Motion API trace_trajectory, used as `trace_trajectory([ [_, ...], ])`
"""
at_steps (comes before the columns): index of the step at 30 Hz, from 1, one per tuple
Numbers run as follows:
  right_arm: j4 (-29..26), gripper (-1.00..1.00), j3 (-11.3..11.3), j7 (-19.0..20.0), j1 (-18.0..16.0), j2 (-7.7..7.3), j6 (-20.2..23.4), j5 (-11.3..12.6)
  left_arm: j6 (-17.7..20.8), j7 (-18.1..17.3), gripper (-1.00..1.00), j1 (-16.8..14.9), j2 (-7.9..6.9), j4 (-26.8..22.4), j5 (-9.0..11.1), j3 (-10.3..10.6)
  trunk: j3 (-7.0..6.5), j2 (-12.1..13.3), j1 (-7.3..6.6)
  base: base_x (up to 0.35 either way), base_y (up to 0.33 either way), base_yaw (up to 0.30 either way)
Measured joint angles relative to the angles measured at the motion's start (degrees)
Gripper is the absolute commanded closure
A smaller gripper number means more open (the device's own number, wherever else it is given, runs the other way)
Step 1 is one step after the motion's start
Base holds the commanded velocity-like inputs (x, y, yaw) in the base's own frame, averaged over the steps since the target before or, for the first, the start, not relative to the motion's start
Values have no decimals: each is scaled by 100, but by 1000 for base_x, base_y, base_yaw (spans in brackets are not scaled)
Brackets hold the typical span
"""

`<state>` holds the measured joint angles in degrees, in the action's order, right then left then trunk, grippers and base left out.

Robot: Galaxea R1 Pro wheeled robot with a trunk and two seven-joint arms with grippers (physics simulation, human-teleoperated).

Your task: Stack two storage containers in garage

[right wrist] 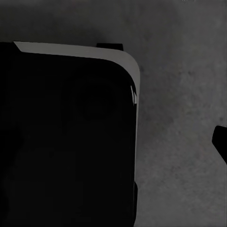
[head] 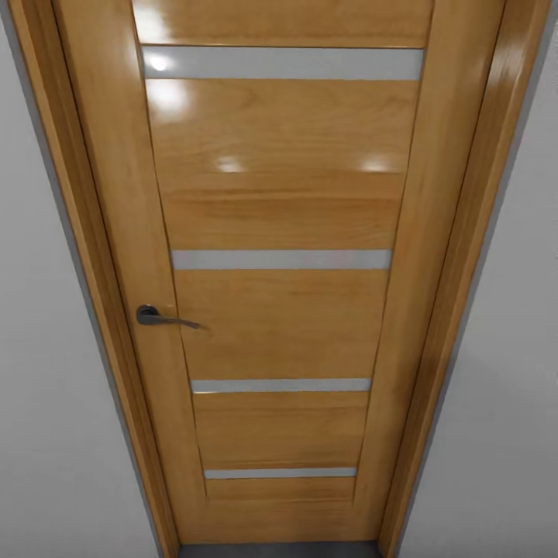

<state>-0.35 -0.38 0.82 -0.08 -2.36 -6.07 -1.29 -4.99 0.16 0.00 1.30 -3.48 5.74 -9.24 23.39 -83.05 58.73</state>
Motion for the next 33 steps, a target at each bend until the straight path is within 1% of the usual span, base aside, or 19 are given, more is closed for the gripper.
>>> trace_trajectory([
  [7,0,-100,7,1,0,0,9,-40,0,0,-100,0,0,0,0,-1,0,0,0,0,0,-4],
  [33,0,-100,27,25,0,0,10,-54,0,0,-100,0,0,0,0,0,0,0,0,0,0,0],
])
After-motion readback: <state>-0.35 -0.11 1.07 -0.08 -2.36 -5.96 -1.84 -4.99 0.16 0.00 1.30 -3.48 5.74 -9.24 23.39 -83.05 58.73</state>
